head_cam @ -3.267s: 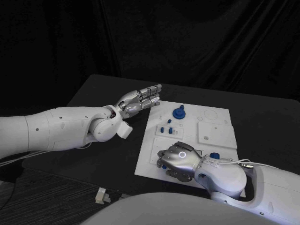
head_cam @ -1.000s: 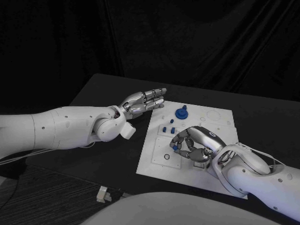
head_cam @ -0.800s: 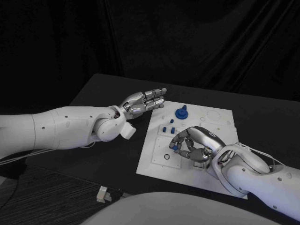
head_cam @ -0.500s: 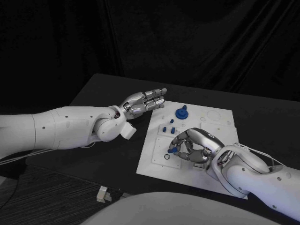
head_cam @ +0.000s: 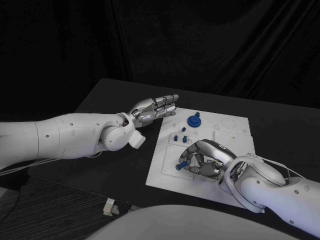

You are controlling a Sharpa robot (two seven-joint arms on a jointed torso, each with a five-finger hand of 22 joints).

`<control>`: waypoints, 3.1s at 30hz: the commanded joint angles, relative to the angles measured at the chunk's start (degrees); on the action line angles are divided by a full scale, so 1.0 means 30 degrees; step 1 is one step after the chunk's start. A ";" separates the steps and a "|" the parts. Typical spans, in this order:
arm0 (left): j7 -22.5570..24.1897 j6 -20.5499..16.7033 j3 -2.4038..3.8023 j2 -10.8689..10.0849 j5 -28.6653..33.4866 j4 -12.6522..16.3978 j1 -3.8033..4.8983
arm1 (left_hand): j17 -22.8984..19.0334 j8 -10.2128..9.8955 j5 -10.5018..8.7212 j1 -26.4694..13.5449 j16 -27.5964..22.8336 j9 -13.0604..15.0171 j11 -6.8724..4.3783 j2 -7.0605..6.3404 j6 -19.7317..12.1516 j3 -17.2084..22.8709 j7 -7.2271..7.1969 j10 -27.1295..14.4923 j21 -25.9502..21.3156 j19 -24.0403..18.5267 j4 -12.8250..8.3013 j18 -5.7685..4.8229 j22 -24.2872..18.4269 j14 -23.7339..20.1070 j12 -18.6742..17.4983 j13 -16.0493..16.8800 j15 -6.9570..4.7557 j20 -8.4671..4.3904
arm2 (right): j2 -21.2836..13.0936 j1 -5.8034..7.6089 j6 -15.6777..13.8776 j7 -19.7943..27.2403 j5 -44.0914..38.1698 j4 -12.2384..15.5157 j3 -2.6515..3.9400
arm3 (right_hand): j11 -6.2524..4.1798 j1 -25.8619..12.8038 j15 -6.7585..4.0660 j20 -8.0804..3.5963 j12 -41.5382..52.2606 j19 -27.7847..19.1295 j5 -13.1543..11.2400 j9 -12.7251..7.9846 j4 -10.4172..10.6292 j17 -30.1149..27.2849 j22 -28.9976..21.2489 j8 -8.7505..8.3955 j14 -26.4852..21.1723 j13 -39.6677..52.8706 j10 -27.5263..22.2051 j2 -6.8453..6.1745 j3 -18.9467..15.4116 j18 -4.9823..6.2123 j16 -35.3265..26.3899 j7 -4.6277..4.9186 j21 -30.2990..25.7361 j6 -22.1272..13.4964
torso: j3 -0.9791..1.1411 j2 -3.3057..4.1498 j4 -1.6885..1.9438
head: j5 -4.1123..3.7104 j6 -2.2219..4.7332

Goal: Assemble the parts on the task board

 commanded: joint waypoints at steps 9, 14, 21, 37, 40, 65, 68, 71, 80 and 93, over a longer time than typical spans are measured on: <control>0.0158 0.0305 0.0020 0.0027 0.0114 0.0005 -0.0034 | 0.0026 0.0100 0.0128 0.0089 0.0064 0.0013 -0.0132 0.0096 0.0029 0.0031 -0.0043 0.0003 0.0112 0.0146 0.0090 0.0266 0.0012 0.0057 0.0065 0.0021 0.0135 -0.0021 | 0.0104 -0.0052 -0.0126 -0.1213 -0.2390 0.0231 0.0008 | 0.0107 -0.0065 0.0104 0.0088 -0.0130 -0.0073 0.0115 0.0041 -0.0106 -0.0002 0.1610 0.0039 0.0031 -0.0051 0.0009 0.0078 -0.0044 0.0034 -0.0038 0.0149 -0.0138 0.0028 | -0.0002 -0.0001 0.0003 | 0.0086 0.0003; 0.0133 0.0347 0.0020 0.0042 0.0114 -0.0013 -0.0041 | 0.0026 0.0100 0.0128 0.0089 0.0064 0.0013 -0.0132 0.0096 0.0029 0.0031 -0.0043 0.0003 0.0112 0.0146 0.0090 0.0266 0.0012 0.0057 0.0065 0.0021 0.0135 -0.0021 | 0.0191 -0.0053 -0.0360 -0.1395 -0.3537 0.0336 0.0008 | 0.0101 -0.0028 0.0102 0.0093 -0.0182 -0.0062 0.0203 0.0053 -0.0171 0.0004 0.1614 0.0045 0.0046 -0.0082 0.0066 0.0104 -0.0050 0.0037 -0.0027 0.0152 -0.0131 0.0045 | -0.0001 -0.0004 0.0004 | 0.0058 0.0003; 0.0084 0.0405 0.0020 0.0054 0.0114 -0.0017 -0.0051 | 0.0026 0.0100 0.0128 0.0089 0.0064 0.0013 -0.0132 0.0096 0.0029 0.0031 -0.0043 0.0003 0.0112 0.0146 0.0090 0.0266 0.0012 0.0057 0.0065 0.0021 0.0135 -0.0021 | 0.0371 -0.0053 -0.0405 -0.1643 -0.5424 0.0414 0.0009 | 0.0086 0.0004 0.0091 0.0093 -0.0227 -0.0005 0.0318 0.0069 -0.0250 0.0041 0.1636 0.0061 0.0084 -0.0110 0.0159 0.0127 -0.0064 0.0028 -0.0002 0.0151 -0.0050 0.0083 | 0.0002 0.0000 0.0003 | 0.0148 0.0003; 0.0077 0.0440 0.0020 0.0037 0.0113 -0.0032 -0.0066 | 0.0026 0.0094 0.0140 0.0091 0.0065 0.0006 -0.0101 0.0106 -0.0008 0.0027 -0.0072 0.0005 0.0112 0.0146 0.0097 0.0264 -0.0001 0.0057 0.0083 0.0023 0.0147 -0.0020 | 0.0707 -0.0056 0.0949 -0.2339 -0.7400 0.0408 0.0010 | 0.0093 0.0048 0.0085 0.0090 -0.0343 0.0010 0.0500 0.0065 -0.0375 -0.0063 0.1639 0.0020 0.0056 -0.0169 0.0209 0.0149 -0.0075 0.0034 -0.0030 0.0175 -0.0044 0.0037 | 0.0000 0.0005 0.0009 | 0.0079 0.0003; 0.0073 0.0458 0.0020 0.0048 0.0113 -0.0032 -0.0068 | 0.0027 0.0088 0.0149 0.0095 0.0071 0.0001 -0.0050 0.0110 -0.0035 0.0023 -0.0118 0.0005 0.0116 0.0152 0.0100 0.0262 0.0003 0.0059 0.0075 0.0022 0.0162 -0.0017 | 0.0662 -0.0056 0.1056 -0.2513 -0.7960 0.0495 0.0010 | 0.0094 0.0048 0.0086 0.0090 -0.0353 0.0003 0.0520 0.0064 -0.0386 -0.0070 0.1636 0.0016 0.0053 -0.0174 0.0216 0.0150 -0.0077 0.0036 -0.0033 0.0178 -0.0057 0.0033 | -0.0001 -0.0001 0.0003 | 0.0115 0.0003; -0.0005 0.0541 0.0020 0.0136 0.0112 -0.0118 -0.0098 | 0.0027 0.0083 0.0155 0.0110 0.0074 -0.0003 0.0010 0.0116 -0.0063 0.0021 -0.0159 0.0005 0.0124 0.0165 0.0095 0.0258 0.0019 0.0060 0.0065 0.0021 0.0182 -0.0014 | 0.0234 -0.0059 0.0800 -0.3022 -1.0202 0.1209 0.0010 | 0.0068 0.0075 0.0066 0.0080 -0.0436 0.0103 0.0743 0.0072 -0.0531 -0.0074 0.1675 0.0007 0.0093 -0.0222 0.0379 0.0204 -0.0079 0.0014 -0.0020 0.0180 0.0095 0.0068 | 0.0000 -0.0002 -0.0002 | 0.0058 0.0003; -0.0010 0.0554 0.0020 0.0154 0.0112 -0.0129 -0.0103 | 0.0027 0.0083 0.0155 0.0110 0.0074 -0.0003 0.0010 0.0116 -0.0063 0.0021 -0.0159 0.0005 0.0124 0.0165 0.0095 0.0258 0.0019 0.0060 0.0065 0.0021 0.0182 -0.0014 | 0.0285 -0.0059 0.0895 -0.3013 -1.0216 0.1168 0.0010 | 0.0069 0.0076 0.0065 0.0079 -0.0445 0.0111 0.0757 0.0072 -0.0537 -0.0063 0.1678 0.0004 0.0101 -0.0227 0.0380 0.0208 -0.0078 0.0012 -0.0017 0.0181 0.0107 0.0066 | -0.0002 -0.0004 -0.0005 | 0.0026 0.0003; -0.0020 0.0576 0.0020 0.0170 0.0112 -0.0137 -0.0109 | 0.0027 0.0083 0.0155 0.0110 0.0074 -0.0003 0.0010 0.0116 -0.0063 0.0021 -0.0159 0.0005 0.0124 0.0165 0.0095 0.0258 0.0019 0.0060 0.0065 0.0021 0.0182 -0.0014 | 0.0366 -0.0058 0.1017 -0.3006 -1.0225 0.1083 0.0010 | 0.0074 0.0069 0.0065 0.0077 -0.0469 0.0102 0.0783 0.0069 -0.0548 -0.0085 0.1672 -0.0007 0.0095 -0.0238 0.0380 0.0216 -0.0078 0.0017 -0.0025 0.0187 0.0088 0.0054 | -0.0002 0.0002 0.0003 | 0.0005 0.0003; -0.0047 0.0625 0.0020 0.0177 0.0112 -0.0161 -0.0125 | 0.0027 0.0083 0.0155 0.0110 0.0074 -0.0003 0.0010 0.0116 -0.0063 0.0021 -0.0159 0.0005 0.0124 0.0165 0.0095 0.0258 0.0019 0.0060 0.0065 0.0021 0.0182 -0.0014 | 0.0578 -0.0060 0.1281 -0.2942 -1.0218 0.0805 0.0010 | 0.0084 0.0047 0.0067 0.0077 -0.0499 0.0080 0.0803 0.0066 -0.0553 -0.0180 0.1661 -0.0020 0.0054 -0.0252 0.0377 0.0224 -0.0084 0.0025 -0.0062 0.0195 0.0047 0.0039 | 0.0000 0.0001 -0.0007 | 0.0095 0.0003; -0.0066 0.0670 0.0020 0.0192 0.0112 -0.0183 -0.0149 | 0.0026 0.0082 0.0161 0.0121 0.0071 -0.0005 0.0038 0.0126 -0.0077 0.0023 -0.0178 0.0005 0.0126 0.0169 0.0094 0.0255 0.0014 0.0058 0.0077 0.0023 0.0191 -0.0011 | 0.0819 -0.0062 0.1503 -0.2904 -1.0159 0.0632 0.0010 | 0.0116 -0.0067 0.0093 0.0088 -0.0626 0.0047 0.0624 0.0039 -0.0581 -0.0282 0.1639 -0.0107 0.0013 -0.0310 0.0396 0.0238 -0.0143 0.0031 -0.0114 0.0223 -0.0022 -0.0079 | -0.0005 -0.0001 0.0003 | 0.0022 0.0003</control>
